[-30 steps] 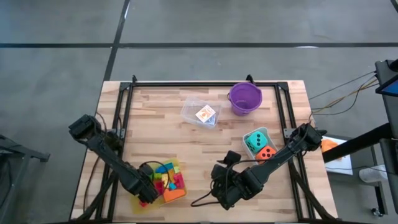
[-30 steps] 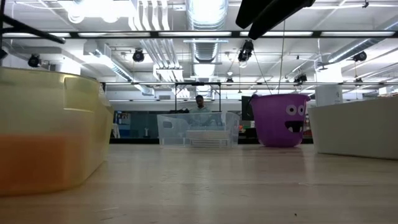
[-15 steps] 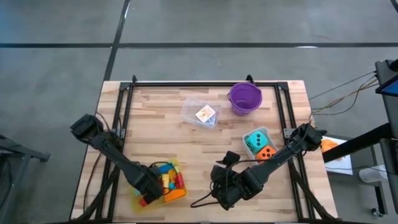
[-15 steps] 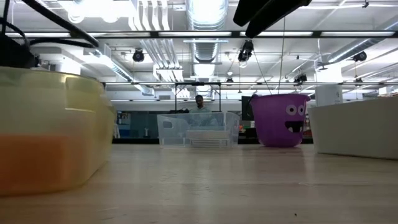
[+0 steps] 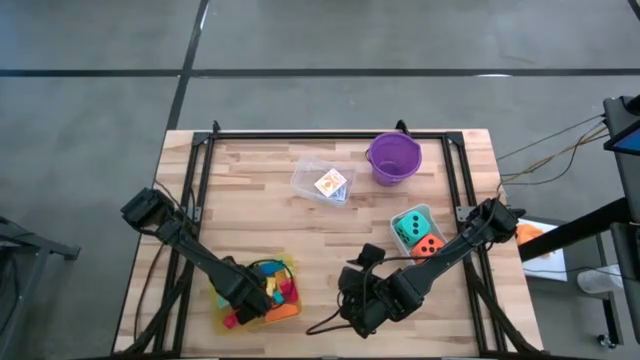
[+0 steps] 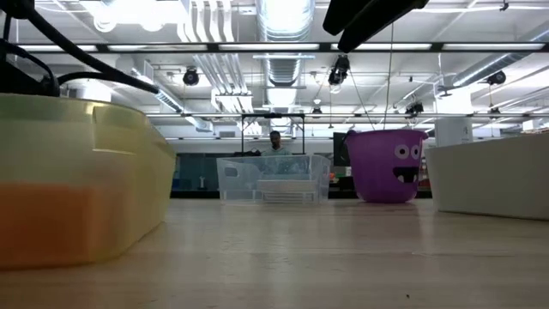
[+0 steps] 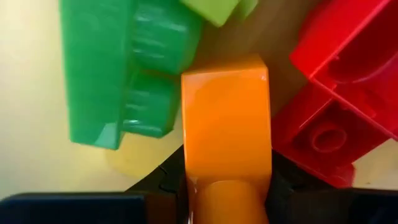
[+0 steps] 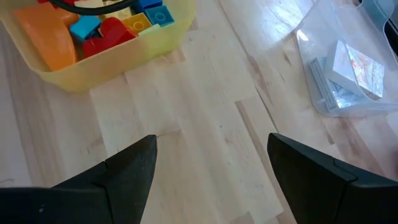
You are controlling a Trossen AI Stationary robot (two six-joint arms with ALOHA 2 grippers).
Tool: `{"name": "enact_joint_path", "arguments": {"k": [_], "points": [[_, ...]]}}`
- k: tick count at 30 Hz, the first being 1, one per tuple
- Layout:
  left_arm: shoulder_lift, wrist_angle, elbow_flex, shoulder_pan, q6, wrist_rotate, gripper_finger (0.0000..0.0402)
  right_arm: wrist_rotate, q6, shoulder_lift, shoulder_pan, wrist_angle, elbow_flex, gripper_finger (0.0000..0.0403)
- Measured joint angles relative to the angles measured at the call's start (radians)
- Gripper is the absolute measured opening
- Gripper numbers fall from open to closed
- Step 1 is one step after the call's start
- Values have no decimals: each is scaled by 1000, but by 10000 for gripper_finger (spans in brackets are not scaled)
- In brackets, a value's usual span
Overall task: Pick & Place Toys
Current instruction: Put the orange game piece into the yellow bin
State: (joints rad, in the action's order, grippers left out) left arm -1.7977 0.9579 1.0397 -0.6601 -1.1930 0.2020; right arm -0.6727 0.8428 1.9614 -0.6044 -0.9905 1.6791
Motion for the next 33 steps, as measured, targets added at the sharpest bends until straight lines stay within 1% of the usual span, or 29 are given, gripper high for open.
{"name": "enact_joint_path", "arguments": {"k": [8, 13, 18, 20, 22, 26, 29, 31, 33], "points": [[0, -125, 0, 0, -4, -19, 116, 0, 1, 0, 0, 4, 0, 302], [0, -131, 0, 0, -11, -28, 116, 1, 2, 0, -5, 6, 0, 302], [0, -131, 0, -1, -14, -35, 151, 4, -5, 0, -13, 5, 0, 302], [0, -131, 0, -1, -14, -35, 155, 4, -8, 0, -14, 5, 0, 302], [0, -131, 0, -1, -14, -38, 151, 4, -9, 0, -13, 5, 0, 302], [0, -131, 0, -1, -14, -45, 127, 4, -8, 0, -13, 5, 0, 302], [0, -131, 0, -1, -27, -45, 123, 4, -8, 0, -13, 5, 0, 302], [0, -131, 0, -1, -57, -33, 135, 4, -8, 0, -13, 6, 0, 302], [0, -131, 0, -1, -61, -23, 158, 4, -8, 0, -13, 6, 0, 302]]}}
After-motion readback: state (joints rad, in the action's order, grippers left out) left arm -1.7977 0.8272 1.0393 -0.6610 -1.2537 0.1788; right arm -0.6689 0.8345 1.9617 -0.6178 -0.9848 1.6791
